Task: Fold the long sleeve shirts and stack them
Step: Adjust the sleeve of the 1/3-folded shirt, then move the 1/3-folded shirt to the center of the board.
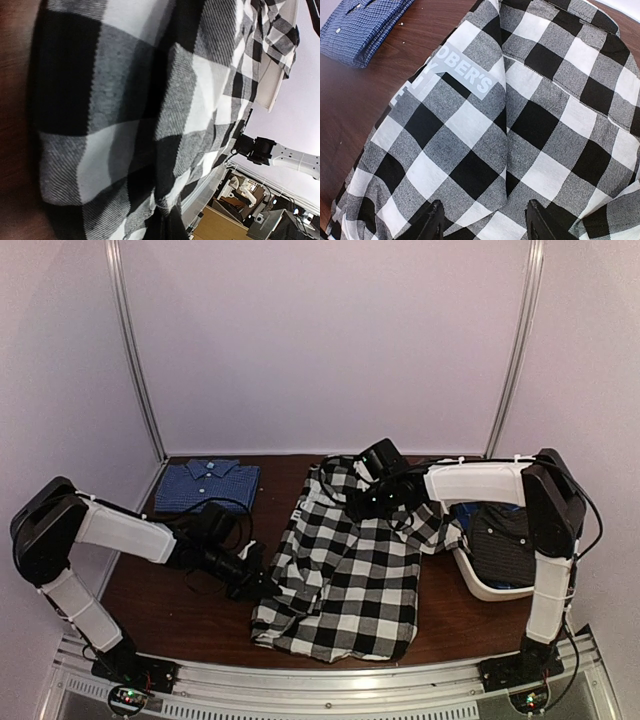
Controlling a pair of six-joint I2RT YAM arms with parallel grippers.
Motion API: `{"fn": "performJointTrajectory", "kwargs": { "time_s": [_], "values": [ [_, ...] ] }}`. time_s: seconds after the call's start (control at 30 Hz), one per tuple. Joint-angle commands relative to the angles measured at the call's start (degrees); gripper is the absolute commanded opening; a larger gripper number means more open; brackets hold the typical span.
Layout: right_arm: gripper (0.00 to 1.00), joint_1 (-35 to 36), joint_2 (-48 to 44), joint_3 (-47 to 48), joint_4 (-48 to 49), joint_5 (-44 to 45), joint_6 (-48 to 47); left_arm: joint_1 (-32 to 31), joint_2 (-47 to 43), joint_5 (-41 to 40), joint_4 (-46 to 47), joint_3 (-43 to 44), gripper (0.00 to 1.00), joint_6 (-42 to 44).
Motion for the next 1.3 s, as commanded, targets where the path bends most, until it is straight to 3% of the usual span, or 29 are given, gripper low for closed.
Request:
{"fn": "performJointTrajectory", "kwargs": {
  "time_s": [0.0,0.3,0.37,0.6,0.77,1.03,1.27],
  "values": [
    [0.57,0.3,0.4,0.9,-0.5,0.0,-0.6,0.7,-0.4,-2.9,-1.1,0.4,0.00,4.3],
    [0.57,0.4,1.3,1.3,-0.3,-0.5,-0.5,1.2,-3.6,-7.7,-8.7,1.1,0.00,7.8],
    [0.57,0.5,1.4,1.2,-0.1,-0.6,-0.5,1.2,-4.6,-9.1,-10.4,1.2,0.04,8.6],
    [0.57,1.0,2.4,2.4,0.1,-1.3,-0.7,1.3,-9.0,-14.2,-16.5,3.8,0.33,12.6],
    [0.57,1.5,4.6,5.2,0.7,-2.5,-0.8,1.3,-8.4,-16.5,-19.0,4.6,0.47,16.7],
    [0.51,1.6,12.2,13.6,2.8,-4.0,-1.2,1.4,-3.8,-14.8,-19.0,4.4,0.59,22.3],
    [0.46,0.4,20.7,22.7,3.3,-5.1,-1.1,1.4,-2.7,-12.1,-19.5,3.0,0.59,23.6]
  ]
}}
